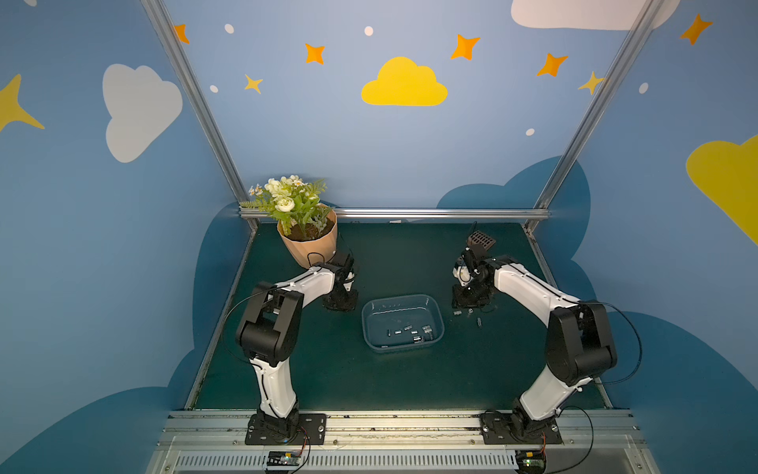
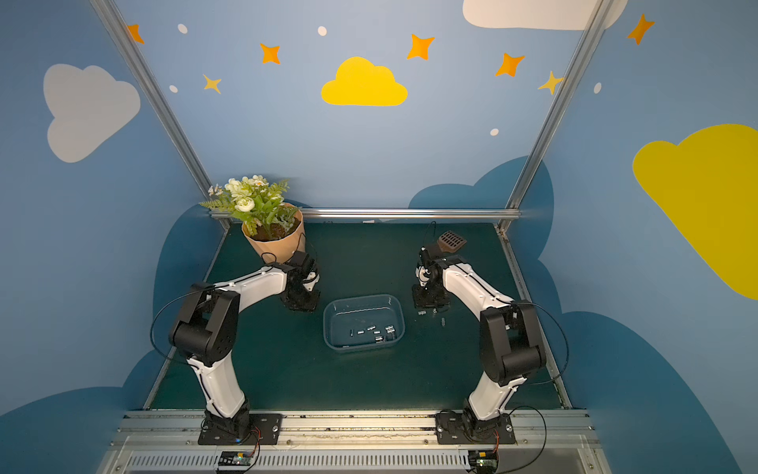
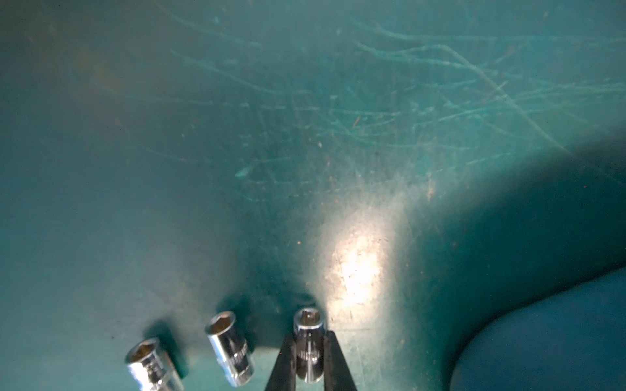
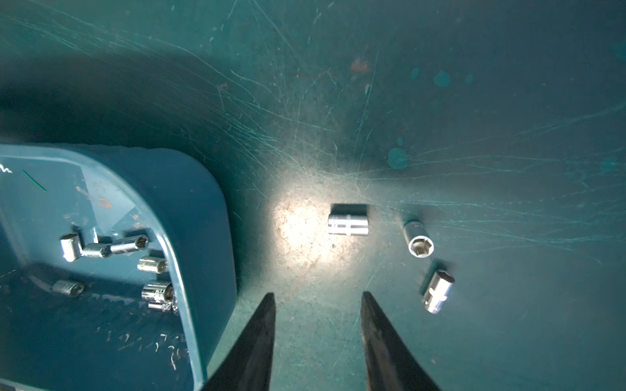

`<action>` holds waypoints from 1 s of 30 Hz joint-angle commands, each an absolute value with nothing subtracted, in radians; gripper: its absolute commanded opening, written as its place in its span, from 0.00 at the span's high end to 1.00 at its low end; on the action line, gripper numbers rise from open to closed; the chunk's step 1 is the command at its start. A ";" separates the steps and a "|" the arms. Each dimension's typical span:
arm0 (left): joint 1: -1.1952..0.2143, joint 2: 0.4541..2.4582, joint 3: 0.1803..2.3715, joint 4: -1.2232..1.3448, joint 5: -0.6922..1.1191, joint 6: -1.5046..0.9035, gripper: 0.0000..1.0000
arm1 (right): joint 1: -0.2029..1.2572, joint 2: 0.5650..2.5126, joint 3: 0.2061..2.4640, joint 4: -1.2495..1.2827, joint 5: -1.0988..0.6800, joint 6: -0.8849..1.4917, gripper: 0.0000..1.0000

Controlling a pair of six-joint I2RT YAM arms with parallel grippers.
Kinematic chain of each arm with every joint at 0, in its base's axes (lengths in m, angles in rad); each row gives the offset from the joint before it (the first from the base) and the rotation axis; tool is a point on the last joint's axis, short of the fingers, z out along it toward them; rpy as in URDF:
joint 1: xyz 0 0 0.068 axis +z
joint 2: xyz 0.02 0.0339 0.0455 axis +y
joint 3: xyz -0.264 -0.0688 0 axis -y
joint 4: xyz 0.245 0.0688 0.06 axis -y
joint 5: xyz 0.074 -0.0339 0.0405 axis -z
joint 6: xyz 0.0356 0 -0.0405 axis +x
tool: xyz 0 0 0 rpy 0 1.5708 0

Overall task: Take out the socket from the storage box
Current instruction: Place the socket head at the center of the board.

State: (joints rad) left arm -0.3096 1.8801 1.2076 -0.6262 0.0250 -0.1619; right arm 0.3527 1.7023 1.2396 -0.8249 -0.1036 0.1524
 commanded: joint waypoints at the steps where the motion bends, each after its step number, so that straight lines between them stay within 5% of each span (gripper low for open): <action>1: -0.308 1.899 1.200 -0.636 0.031 -0.166 0.83 | 0.357 1.667 1.230 -0.824 -0.110 0.153 0.58; 13: -0.308 1.838 1.203 -0.634 0.057 -0.188 0.70 | 0.357 1.654 1.234 -0.830 -0.107 0.152 0.58; 30: -0.325 1.678 1.207 -0.690 0.100 -0.208 0.66 | 0.385 1.642 1.264 -0.884 -0.146 0.122 0.58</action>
State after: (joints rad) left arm -0.3180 1.7126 1.2079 -0.6495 0.0673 -0.1921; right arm 0.3737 1.6726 1.2400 -0.8368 -0.1188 0.1413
